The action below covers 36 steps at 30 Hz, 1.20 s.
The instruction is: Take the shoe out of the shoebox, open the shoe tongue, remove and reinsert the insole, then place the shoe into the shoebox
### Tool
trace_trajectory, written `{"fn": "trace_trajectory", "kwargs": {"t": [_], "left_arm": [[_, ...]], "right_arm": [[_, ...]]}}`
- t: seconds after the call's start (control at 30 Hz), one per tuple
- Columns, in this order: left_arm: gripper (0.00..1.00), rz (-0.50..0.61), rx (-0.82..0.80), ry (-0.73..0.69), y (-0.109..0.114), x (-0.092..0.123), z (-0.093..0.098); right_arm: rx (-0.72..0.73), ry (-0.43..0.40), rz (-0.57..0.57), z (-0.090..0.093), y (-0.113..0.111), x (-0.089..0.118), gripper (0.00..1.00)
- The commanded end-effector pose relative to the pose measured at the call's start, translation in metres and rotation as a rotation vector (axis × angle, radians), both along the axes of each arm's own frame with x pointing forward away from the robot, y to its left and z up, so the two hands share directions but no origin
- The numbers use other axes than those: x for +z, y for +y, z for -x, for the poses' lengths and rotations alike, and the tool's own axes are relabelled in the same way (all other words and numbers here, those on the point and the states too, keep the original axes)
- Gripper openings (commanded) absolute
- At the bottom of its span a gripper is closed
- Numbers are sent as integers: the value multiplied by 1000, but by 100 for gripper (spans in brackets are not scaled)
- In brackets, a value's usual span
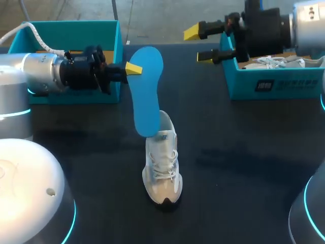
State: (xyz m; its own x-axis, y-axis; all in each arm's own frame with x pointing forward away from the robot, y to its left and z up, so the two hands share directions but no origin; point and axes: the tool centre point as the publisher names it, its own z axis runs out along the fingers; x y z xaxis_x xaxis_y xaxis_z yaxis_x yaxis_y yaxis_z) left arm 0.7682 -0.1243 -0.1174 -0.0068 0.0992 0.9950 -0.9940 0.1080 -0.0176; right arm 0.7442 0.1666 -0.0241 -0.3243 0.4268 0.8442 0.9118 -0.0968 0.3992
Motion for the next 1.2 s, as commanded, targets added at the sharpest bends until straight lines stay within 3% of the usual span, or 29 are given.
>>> {"fn": "trace_trajectory", "kwargs": {"t": [0.03, 0.5, 0.73, 1.2], "left_arm": [[0, -1, 6, -3, -2, -1, -1], [0, -1, 6, -3, -2, -1, -1], [0, -1, 6, -3, -2, -1, -1], [0, -1, 6, -3, -2, -1, -1]], "right_arm": [[-78, 14, 175, 2, 8, 11, 100], [-152, 109, 473, 5, 25, 35, 100], [-198, 101, 590, 4, 33, 45, 100], [-248, 88, 827, 11, 53, 39, 100]]}}
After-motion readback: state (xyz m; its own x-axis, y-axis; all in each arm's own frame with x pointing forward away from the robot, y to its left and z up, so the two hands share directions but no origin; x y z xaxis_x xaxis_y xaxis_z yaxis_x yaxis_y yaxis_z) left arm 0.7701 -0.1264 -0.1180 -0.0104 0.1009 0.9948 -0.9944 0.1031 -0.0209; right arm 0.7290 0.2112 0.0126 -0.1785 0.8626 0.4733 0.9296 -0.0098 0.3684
